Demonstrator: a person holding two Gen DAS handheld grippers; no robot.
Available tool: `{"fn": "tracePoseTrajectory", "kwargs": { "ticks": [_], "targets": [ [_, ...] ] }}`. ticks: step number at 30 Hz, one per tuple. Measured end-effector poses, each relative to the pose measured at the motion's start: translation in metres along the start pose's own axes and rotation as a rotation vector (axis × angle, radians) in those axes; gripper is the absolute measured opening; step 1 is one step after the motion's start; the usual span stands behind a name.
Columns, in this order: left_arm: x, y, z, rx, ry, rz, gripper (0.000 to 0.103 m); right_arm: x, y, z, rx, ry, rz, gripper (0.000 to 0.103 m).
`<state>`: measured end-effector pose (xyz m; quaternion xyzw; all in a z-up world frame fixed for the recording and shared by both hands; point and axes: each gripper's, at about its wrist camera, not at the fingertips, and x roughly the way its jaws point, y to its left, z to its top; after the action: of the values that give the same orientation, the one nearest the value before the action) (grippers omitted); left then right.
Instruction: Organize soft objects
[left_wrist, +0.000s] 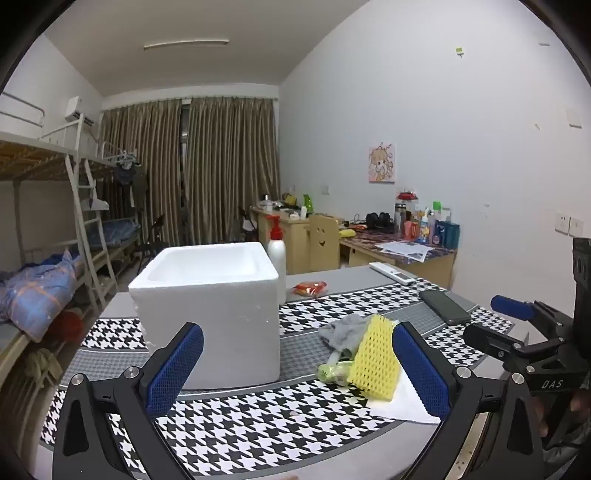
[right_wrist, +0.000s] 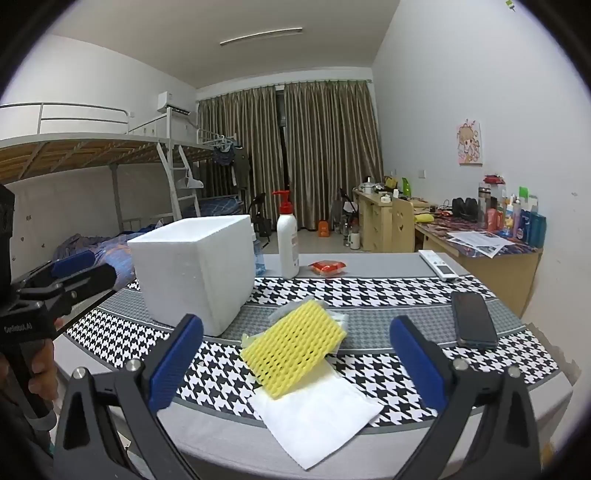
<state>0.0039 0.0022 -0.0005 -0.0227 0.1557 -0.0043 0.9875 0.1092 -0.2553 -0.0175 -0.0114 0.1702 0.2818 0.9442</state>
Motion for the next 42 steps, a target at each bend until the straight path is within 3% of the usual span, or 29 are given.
{"fn": "tracePoseTrajectory", "kwargs": {
  "ticks": [3,4,17,42],
  "targets": [
    [0.009,0.007,0.004,-0.011,0.017,0.018,0.102,0.001,-0.001,0.001,-0.003,0.000,-0.001,0.102],
    [0.002,0.003,0.002,-0.004,-0.017,0.020,0.102,0.002,-0.002,0.000,-0.004,0.000,-0.002,0.102],
    [-0.003,-0.002,0.003,0.009,-0.040,0.049,0.102,0.000,-0.001,-0.001,-0.012,-0.009,-0.009,0.102],
    [0.006,0.001,0.003,-0.005,-0.026,0.044,0.102,0.001,-0.003,0.000,-0.010,-0.010,-0.018,0.102]
  ]
}}
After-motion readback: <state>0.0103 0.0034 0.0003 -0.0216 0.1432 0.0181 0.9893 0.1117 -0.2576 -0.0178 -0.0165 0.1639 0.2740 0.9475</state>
